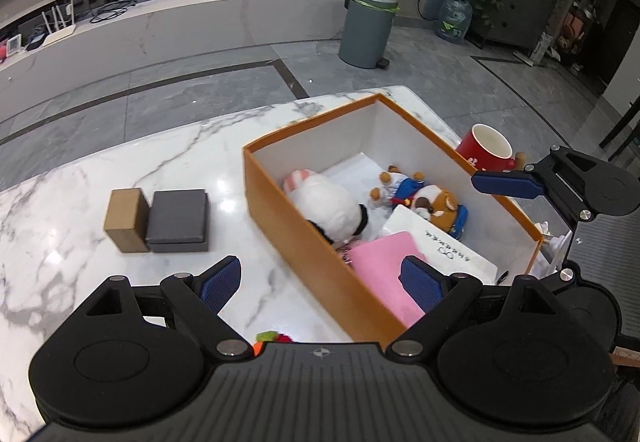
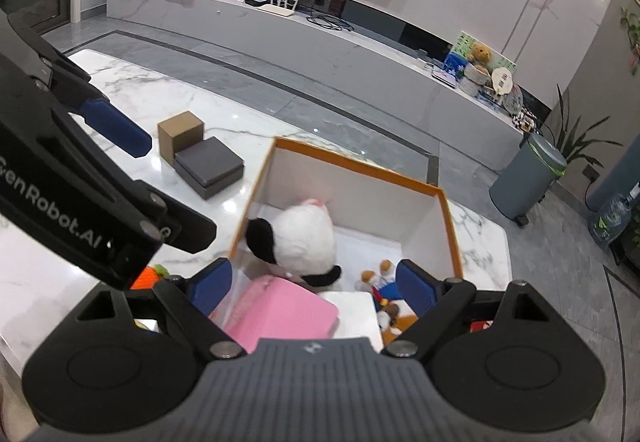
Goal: Organize objects
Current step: 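Open both tools and move them toward the orange crochet fruit and yellow tape measure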
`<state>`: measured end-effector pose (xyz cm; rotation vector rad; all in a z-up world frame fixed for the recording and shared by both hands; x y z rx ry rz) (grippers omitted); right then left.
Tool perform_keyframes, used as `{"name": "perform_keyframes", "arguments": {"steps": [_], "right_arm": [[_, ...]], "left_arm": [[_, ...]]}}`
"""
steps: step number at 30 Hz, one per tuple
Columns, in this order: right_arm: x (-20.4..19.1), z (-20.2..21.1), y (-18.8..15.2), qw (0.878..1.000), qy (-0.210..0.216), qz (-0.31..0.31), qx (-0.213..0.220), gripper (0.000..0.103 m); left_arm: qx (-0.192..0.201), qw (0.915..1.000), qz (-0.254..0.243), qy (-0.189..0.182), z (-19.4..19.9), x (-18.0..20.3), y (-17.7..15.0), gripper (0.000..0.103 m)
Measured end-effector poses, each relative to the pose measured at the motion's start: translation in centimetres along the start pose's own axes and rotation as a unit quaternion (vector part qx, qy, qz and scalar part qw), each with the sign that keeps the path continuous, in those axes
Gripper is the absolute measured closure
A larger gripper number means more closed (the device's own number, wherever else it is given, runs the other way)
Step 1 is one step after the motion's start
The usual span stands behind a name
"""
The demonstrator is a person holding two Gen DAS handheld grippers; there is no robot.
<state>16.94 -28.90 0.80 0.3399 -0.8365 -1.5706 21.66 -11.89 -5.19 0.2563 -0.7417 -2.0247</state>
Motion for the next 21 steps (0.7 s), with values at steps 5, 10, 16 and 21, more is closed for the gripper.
{"name": "perform_keyframes", "arguments": {"steps": [5,10,16,21], "right_arm": [[-1.9,0.1,0.6,1.000,0.006,0.012,0.002,0.014],[-4.0,-0.1,0.7,1.000,0.017,0.022,0.002,0.014],[-6.7,0.1,0.5,0.999,0.036,0.006,0.030,0.014],[-10.1,0.4,-0.8,0.997,0.057,0.008,0.059,0.015]], "left_arm": [[0.006,0.9999,0.008,-0.003,0.4,-1.8,-1.1,0.000],[0.015,0.9998,0.014,0.000,0.8,-3.9,-2.2,0.000],[0.037,0.9990,0.027,0.002,1.5,-6.6,-4.0,0.000],[0.037,0.9993,0.012,-0.002,0.9,-7.6,-6.8,0.000]]}}
Point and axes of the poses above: each gripper's, at about its wrist camera, not at the fingertips, and z roughly against the way its jaws point, x to its right, y to its top, the point moved 7 cm from there along -z, roughly the way its jaws point, and after that the axes turned 2 degrees about y, right-handed, at the moved point
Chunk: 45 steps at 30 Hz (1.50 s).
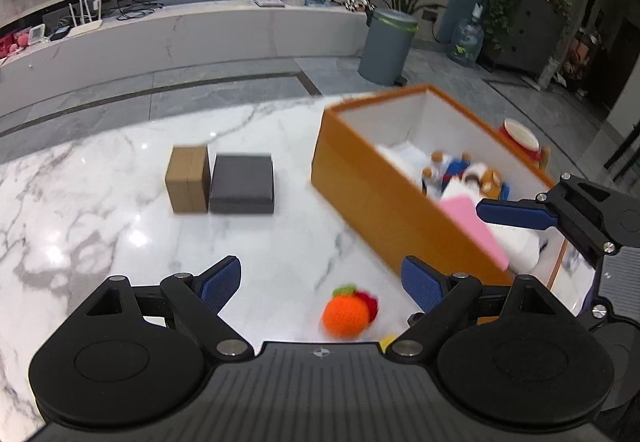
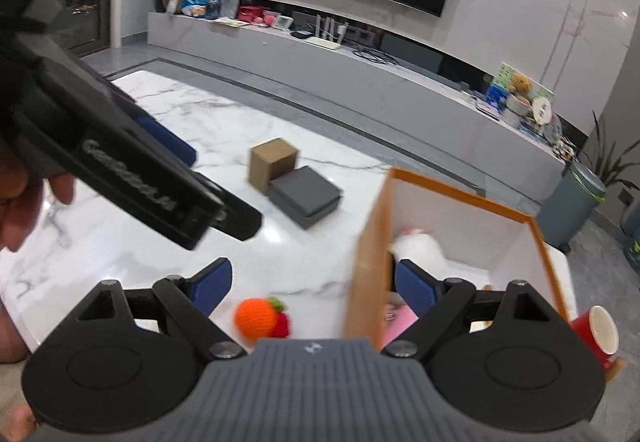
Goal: Organize objects
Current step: 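Open both tools and move them toward the orange crochet fruit and yellow tape measure, then grasp the orange crochet fruit with the left tool while the right tool grasps the yellow tape measure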
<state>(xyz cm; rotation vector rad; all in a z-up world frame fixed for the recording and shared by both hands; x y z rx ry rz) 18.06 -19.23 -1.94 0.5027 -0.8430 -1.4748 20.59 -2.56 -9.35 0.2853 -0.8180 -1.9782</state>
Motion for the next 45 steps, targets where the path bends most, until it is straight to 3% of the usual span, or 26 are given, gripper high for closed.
{"name": "perform_keyframes", "arguments": {"steps": [13,18,25,31,40,43,45], "right_arm": [[-4.8,-2.7,-7.1,0.999,0.001,-0.046,0.011,0.019],[-5.2,-2.9,-9.2,0.996,-0.009,-0.088,0.027,0.019],[-4.8,-3.2,-11.7,0.988,-0.024,-0.141,0.051,0.019],[-4.5,-4.4,-12.6,0.987,-0.015,-0.156,0.042,0.020],[-4.1,-5.1,-13.4,0.986,-0.016,-0.164,0.032,0.030],[-3.8,-5.2,-13.1,0.985,-0.018,-0.169,0.032,0.033],[-3.6,-5.4,-13.0,0.985,-0.018,-0.170,0.032,0.035]], "left_arm": [[0.013,0.9987,0.026,-0.041,-1.8,-0.6,-4.4,0.000],[0.045,0.9959,0.063,-0.046,-2.6,-0.8,-6.0,0.000],[0.058,0.9975,0.012,-0.038,-3.8,1.1,-6.7,0.000],[0.033,0.9982,-0.027,-0.042,-5.7,2.8,-7.4,0.000],[0.023,0.9984,-0.021,-0.047,-8.1,3.0,-6.8,0.000],[0.013,0.9983,-0.019,-0.054,-8.7,3.0,-6.8,0.020],[0.008,0.9983,-0.020,-0.055,-9.0,3.0,-6.9,0.022]]}}
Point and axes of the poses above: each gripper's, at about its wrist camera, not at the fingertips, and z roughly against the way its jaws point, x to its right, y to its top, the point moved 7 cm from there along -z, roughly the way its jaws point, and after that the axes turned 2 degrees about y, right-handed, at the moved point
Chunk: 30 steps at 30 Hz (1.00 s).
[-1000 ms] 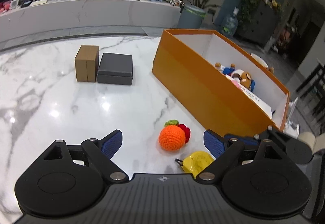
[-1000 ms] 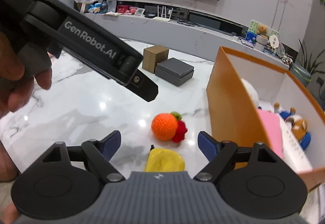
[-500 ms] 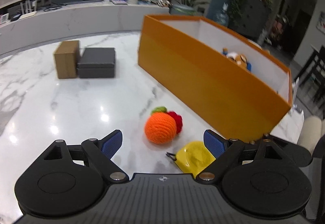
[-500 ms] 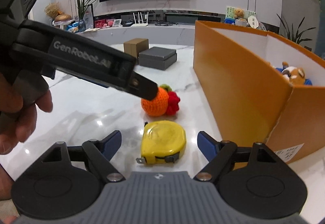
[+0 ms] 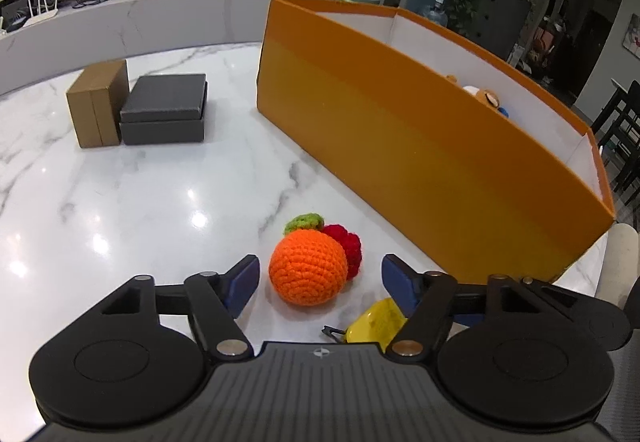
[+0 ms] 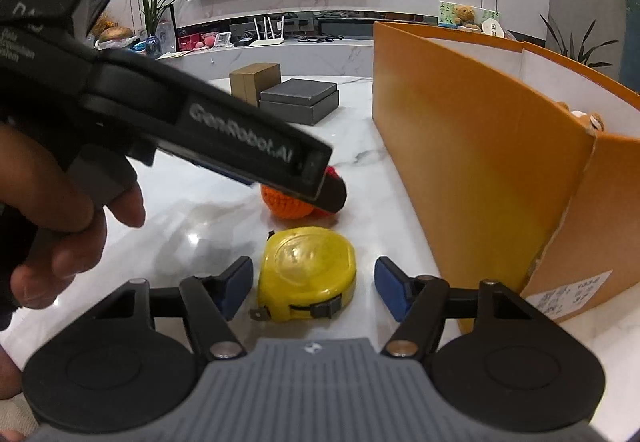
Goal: Organize objects
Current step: 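Grasp the orange crochet fruit with the left tool while the right tool grasps the yellow tape measure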
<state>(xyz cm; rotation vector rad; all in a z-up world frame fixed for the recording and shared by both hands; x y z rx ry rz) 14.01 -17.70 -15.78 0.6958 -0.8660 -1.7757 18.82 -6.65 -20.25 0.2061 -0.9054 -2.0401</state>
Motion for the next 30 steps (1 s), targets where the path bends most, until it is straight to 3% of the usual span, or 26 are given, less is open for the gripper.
{"name": "perform_keyframes", "arguments": {"steps": [9,14,22,30], "right_arm": [[0.1,-0.5,0.2,1.000,-0.001,0.013,0.005,0.040],[-0.2,-0.5,0.2,1.000,0.007,0.020,0.007,0.050],[-0.1,-0.3,0.1,1.000,0.008,0.023,0.006,0.050],[-0.2,0.1,-0.2,1.000,0.012,0.021,0.000,0.050]], "left_arm": [[-0.004,1.0000,-0.004,-0.003,-0.2,0.1,-0.4,0.044],[-0.006,1.0000,-0.006,-0.001,-0.1,0.2,-0.4,0.047],[-0.006,1.0000,0.006,-0.003,0.2,-0.2,-0.4,0.056],[-0.001,0.9997,0.020,0.011,0.8,-1.0,-0.4,0.056]]}}
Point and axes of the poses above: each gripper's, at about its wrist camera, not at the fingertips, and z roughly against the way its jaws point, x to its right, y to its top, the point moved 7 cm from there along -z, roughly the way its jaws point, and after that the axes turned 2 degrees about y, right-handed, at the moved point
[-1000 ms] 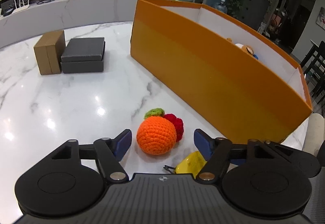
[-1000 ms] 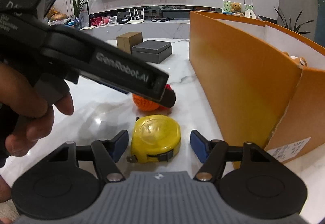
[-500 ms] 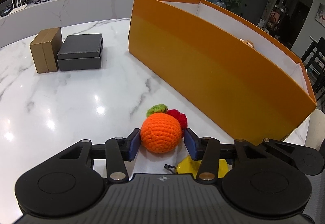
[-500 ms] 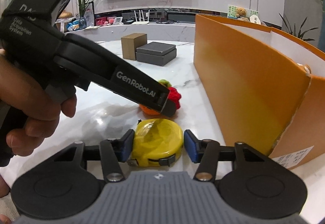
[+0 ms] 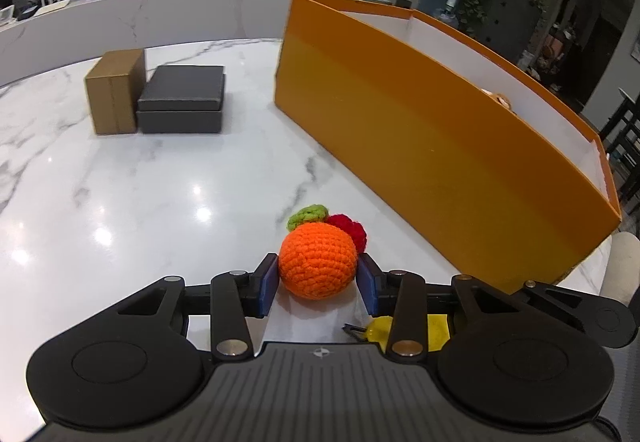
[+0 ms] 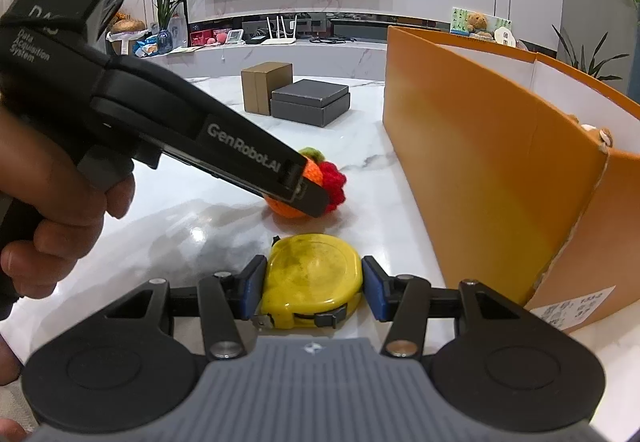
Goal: Organize objects
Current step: 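Grasp the orange crochet fruit with the left tool while the right tool grasps the yellow tape measure, then carry the crochet fruit with the left tool while the right tool carries the tape measure over the box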
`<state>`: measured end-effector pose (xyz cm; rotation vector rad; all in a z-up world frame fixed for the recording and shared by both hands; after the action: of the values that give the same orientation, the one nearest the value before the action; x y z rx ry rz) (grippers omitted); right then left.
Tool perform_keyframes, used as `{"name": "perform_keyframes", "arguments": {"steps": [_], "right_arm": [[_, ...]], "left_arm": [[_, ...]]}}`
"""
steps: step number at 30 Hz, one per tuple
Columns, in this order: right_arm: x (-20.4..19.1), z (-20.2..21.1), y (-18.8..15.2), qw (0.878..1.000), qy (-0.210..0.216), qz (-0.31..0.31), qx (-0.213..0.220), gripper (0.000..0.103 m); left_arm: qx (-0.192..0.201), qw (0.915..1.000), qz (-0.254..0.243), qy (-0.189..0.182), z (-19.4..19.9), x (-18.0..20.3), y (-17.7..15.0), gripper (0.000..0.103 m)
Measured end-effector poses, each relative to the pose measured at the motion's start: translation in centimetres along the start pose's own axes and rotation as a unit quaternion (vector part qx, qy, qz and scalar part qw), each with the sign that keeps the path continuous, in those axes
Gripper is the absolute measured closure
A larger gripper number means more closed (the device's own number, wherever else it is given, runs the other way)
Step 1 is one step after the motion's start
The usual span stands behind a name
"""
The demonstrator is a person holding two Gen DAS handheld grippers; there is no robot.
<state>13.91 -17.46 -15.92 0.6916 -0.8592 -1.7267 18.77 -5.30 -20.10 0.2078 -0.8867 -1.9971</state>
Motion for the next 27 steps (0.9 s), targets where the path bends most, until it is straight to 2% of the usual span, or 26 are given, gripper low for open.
{"name": "perform_keyframes", "arguments": {"steps": [14,27], "right_arm": [[-0.1,1.0,-0.1,1.000,0.003,0.003,-0.002,0.050],[-0.8,3.2,3.3,0.999,0.004,0.030,0.039,0.050]], "left_arm": [[0.008,0.9997,0.016,0.017,1.9,-0.8,0.0,0.056],[0.038,0.9987,0.007,0.033,5.3,-0.9,2.5,0.056]]}}
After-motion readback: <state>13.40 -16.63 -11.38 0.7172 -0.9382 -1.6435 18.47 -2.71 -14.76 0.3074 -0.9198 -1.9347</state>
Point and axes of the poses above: each gripper's, at about its wrist camera, not at the fingertips, and z roughly against the way its jaws point, x to its right, y to its top, the point moved 7 cm from there along -z, roughly the way its jaws point, and after that the axes turned 2 degrees about y, right-handed, at the moved point
